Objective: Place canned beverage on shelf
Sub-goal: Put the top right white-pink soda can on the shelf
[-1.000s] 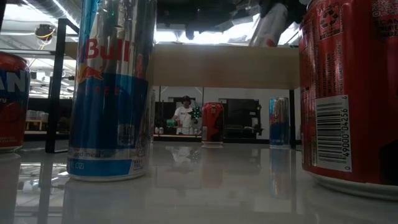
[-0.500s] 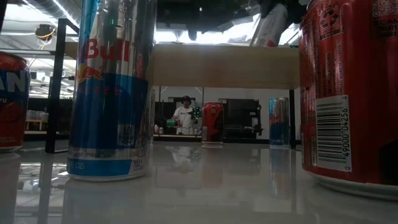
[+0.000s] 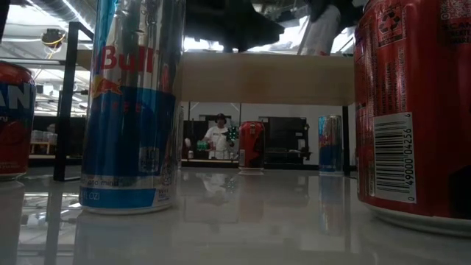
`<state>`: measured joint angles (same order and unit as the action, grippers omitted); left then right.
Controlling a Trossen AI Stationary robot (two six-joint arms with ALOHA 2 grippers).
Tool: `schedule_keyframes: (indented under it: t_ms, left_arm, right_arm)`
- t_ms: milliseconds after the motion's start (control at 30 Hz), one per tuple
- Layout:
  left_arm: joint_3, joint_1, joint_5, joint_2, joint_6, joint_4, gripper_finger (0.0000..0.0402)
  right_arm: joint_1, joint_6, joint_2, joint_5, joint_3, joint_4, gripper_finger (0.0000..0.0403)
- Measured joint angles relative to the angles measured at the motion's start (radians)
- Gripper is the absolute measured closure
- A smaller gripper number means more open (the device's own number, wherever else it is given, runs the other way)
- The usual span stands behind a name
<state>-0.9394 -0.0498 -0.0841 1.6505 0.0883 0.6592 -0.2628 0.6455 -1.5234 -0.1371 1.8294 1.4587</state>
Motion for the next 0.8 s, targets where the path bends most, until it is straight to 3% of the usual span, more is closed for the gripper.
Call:
schedule_keyframes:
  t_ms: [267,800]
  left_arm:
    - [0.000,0.000,0.000,0.000,0.000,-0.047,0.0258]
    - [0.000,0.000,0.000,0.000,-0.005,-0.048,0.0258]
  right_arm:
    - [0.093,-0.001,0.000,0.101,0.000,0.000,0.0150]
    - [0.165,-0.078,-0.001,0.133,0.000,0.009,0.0150]
